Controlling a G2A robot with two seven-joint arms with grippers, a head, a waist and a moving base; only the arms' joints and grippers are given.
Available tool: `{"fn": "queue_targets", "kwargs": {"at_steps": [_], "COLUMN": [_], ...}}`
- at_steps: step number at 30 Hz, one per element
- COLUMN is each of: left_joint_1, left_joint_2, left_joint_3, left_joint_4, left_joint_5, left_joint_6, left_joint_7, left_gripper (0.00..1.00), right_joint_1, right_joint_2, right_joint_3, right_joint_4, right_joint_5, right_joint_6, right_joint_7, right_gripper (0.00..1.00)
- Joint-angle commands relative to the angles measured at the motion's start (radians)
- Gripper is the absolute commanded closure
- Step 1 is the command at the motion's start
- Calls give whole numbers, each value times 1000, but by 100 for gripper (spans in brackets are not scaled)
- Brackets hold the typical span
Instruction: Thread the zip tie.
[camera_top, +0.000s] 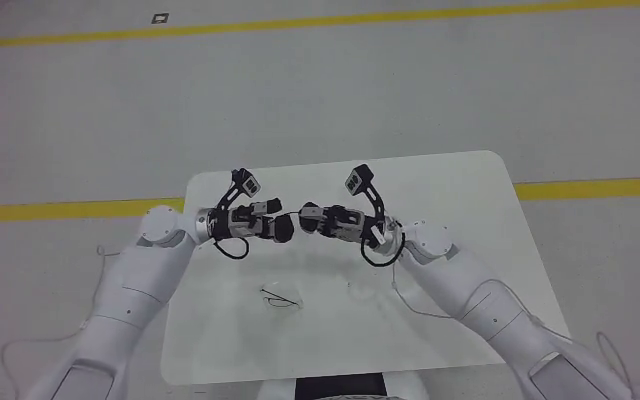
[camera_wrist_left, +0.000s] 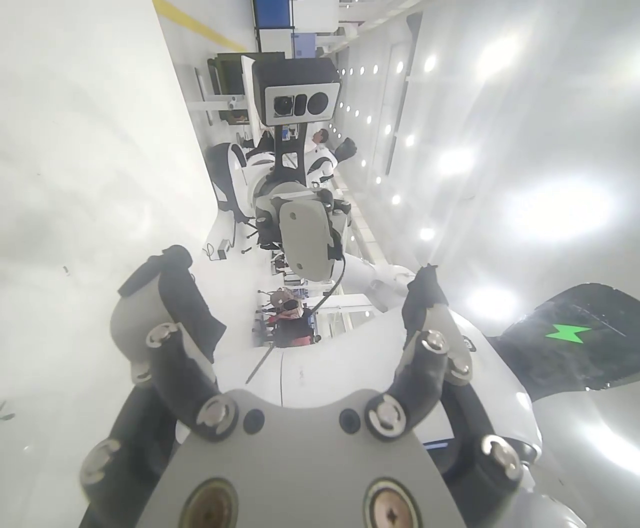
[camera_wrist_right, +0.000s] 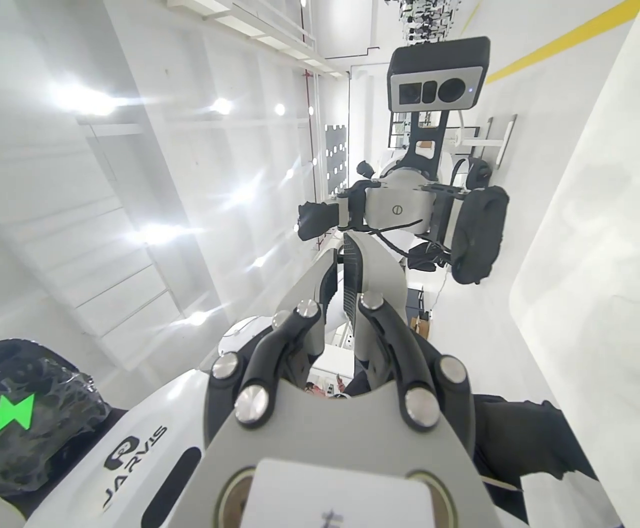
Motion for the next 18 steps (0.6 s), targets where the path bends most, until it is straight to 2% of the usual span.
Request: {"fn": "queue_targets", "kwargs": {"at_steps": [1, 8, 9, 10, 11, 12, 14, 16, 18], "left_joint_1": [1, -1, -1, -2, -2, -2, -3, -3, -3], "left_joint_2": [1, 0, -1, -1, -1, -1, -1, -1, -1], "left_joint_3": [-1, 5, 6, 7, 8, 9, 10, 11, 11], "left_joint_4": [0, 2, 4, 5, 6, 9, 11, 13, 14], "left_joint_5": [-2, -17, -19, -20, -21, -21, -21, -24, -26], "left_joint_6": [2, 9, 9, 9, 9, 9, 9, 11, 12], "left_joint_7": [-1, -6, -6, -6, -6, -5, -5, -4, -5], "left_gripper": [0, 2, 18, 29, 34, 33, 44, 50, 52], "right_joint_1": [-2, 4, 5, 5, 6, 6, 6, 6, 5], "right_joint_2": [-2, -14, -16, -18, -20, -22, -25, -28, -31], "right_joint_3": [6, 1, 1, 1, 2, 2, 3, 5, 5], "right_joint_4": [1, 7, 9, 11, 13, 14, 16, 18, 21], "right_joint_5": [9, -3, -4, -3, -3, -2, -2, 1, 5], "right_joint_6": [-2, 16, 16, 16, 16, 15, 15, 12, 13], "right_joint_7": [6, 17, 17, 18, 19, 19, 21, 24, 29], "right_gripper": [100, 100, 100, 100, 100, 100, 100, 100, 100]}}
